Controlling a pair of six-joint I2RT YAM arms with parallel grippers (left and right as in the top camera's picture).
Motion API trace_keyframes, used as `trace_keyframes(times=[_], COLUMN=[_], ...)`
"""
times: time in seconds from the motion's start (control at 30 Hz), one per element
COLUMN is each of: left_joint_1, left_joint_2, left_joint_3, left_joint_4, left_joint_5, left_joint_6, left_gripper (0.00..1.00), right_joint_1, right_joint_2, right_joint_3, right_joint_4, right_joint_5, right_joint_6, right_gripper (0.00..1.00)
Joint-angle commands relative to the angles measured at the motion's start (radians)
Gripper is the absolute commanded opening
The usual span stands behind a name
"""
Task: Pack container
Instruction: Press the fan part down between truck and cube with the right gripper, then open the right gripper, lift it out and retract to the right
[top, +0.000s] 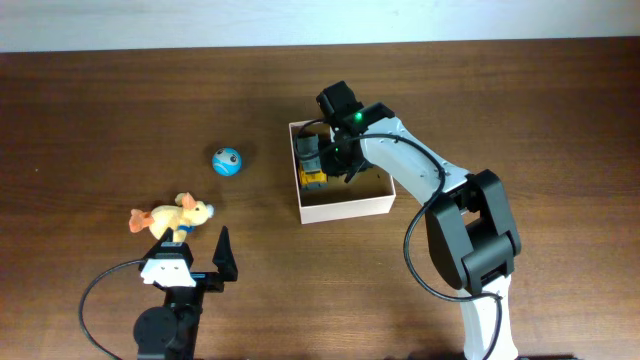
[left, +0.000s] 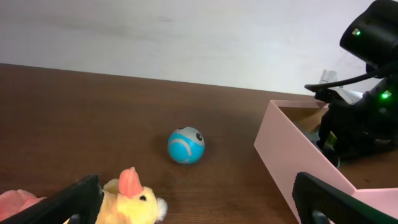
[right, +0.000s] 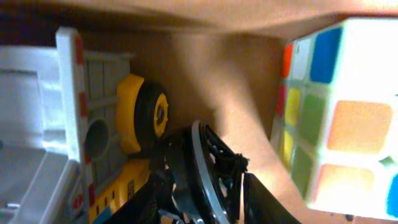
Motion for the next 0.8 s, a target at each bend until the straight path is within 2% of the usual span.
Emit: trace_keyframes(times=[0.0,0.77], left_joint_1=[-0.003,-0.003], left_joint_2=[-0.002,-0.002], left_joint_3=[-0.006,-0.006], left_joint_4=[0.003,0.003], left_joint_5=[0.011,0.011], left_joint_6=[0.02,0.02], left_gripper=[0.99,0.99], right_joint_1=[-0.019,-0.077], right_joint_2=[0.013,0.013], right_joint_3=[-0.001,-0.001], right_joint_4=[0.013,0.121], right_joint_5=[0.03,0.039], right_joint_6=[0.022,0.061], right_gripper=[0.37,0.36])
